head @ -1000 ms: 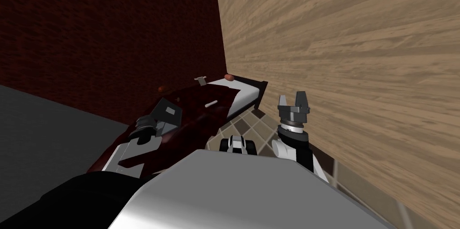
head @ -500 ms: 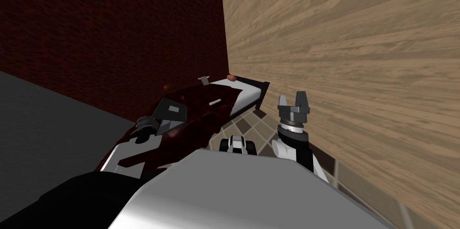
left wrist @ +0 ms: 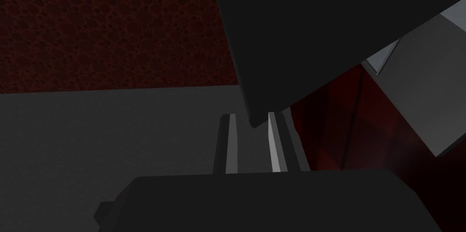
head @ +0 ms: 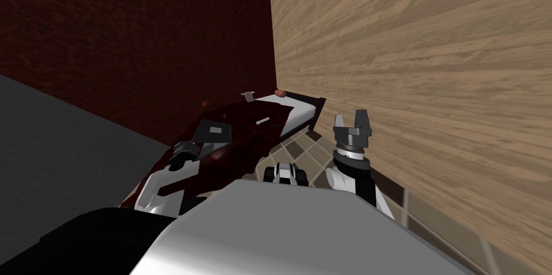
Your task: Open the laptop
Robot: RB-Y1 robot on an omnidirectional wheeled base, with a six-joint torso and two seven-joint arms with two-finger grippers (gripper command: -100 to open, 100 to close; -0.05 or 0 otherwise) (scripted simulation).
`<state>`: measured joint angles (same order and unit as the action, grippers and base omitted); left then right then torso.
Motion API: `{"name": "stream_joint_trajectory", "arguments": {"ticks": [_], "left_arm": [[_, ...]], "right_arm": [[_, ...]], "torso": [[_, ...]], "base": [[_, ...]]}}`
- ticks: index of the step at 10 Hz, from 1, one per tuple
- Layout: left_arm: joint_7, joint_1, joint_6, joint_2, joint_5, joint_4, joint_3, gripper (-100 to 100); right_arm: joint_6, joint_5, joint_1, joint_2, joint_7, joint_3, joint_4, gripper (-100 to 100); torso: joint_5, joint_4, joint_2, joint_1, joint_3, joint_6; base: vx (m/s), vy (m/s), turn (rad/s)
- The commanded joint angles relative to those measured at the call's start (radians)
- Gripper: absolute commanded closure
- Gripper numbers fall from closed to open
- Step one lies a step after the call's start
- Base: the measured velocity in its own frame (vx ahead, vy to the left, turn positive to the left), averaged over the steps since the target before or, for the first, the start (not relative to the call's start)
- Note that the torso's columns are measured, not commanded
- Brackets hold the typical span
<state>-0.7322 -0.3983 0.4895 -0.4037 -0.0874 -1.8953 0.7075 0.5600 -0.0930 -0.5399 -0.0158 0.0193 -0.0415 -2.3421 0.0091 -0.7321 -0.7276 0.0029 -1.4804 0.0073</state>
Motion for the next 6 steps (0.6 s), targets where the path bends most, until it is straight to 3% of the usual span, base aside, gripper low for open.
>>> {"name": "stream_joint_trajectory", "arguments": {"ticks": [1, 2, 3, 6], "left_arm": [[-0.03, 0.025, 0.001, 0.034, 0.045, 0.025, -0.019, 100], [-0.023, 0.013, -0.012, 0.026, 0.031, 0.02, -0.003, 100], [-0.042, 0.034, -0.037, 0.06, 0.061, 0.048, -0.013, 100], [-0.068, 0.067, -0.075, 0.109, 0.104, 0.09, -0.03, 100]], "right_arm": [[0.0, 0.0, 0.0, 0.0, 0.0, 0.0, 0.0, 0], [0.0, 0.0, 0.0, 0.0, 0.0, 0.0, 0.0, 0], [0.0, 0.0, 0.0, 0.0, 0.0, 0.0, 0.0, 0], [0.0, 0.0, 0.0, 0.0, 0.0, 0.0, 0.0, 0]], "torso": [[0.0, 0.0, 0.001, -0.001, 0.0, 0.001], [0.0, 0.0, 0.0, -0.002, 0.0, 0.002], [-0.005, -0.002, -0.001, -0.004, 0.0, -0.001], [-0.005, -0.004, -0.007, -0.001, 0.003, -0.002]], "base": [[-0.048, 0.083, 0.015], [-0.031, 0.038, 0.022], [-0.048, 0.074, 0.063], [-0.056, 0.098, 0.019]]}}
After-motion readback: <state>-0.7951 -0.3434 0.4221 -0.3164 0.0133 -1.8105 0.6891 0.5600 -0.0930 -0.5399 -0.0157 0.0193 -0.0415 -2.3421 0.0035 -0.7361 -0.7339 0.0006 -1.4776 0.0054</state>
